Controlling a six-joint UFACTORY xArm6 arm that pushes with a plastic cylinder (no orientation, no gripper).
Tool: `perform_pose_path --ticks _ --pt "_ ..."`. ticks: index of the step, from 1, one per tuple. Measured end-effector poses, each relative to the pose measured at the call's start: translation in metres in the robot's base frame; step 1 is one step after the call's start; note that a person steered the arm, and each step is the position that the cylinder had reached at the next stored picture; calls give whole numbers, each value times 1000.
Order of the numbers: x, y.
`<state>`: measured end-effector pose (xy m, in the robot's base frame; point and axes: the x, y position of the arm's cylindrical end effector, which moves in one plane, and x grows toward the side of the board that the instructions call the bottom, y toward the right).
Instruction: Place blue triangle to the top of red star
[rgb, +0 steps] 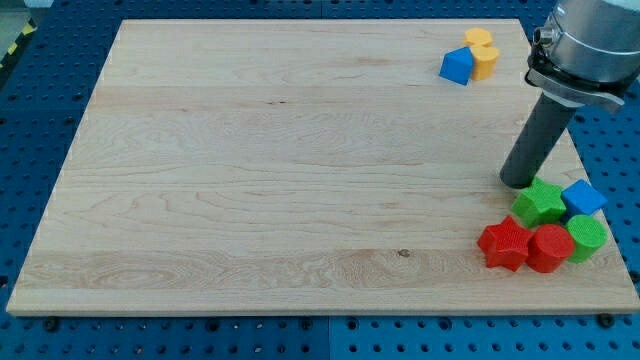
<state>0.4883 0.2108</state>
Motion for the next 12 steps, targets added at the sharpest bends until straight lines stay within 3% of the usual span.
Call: perform_pose_path --ticks 1,3,4,6,7,10,12 --pt "8 0" --pt "-23 -12" --pt "-42 -52" --pt "-114 -161" --pt "-160 -175" --pt "-174 -177" --pt "-271 -160"
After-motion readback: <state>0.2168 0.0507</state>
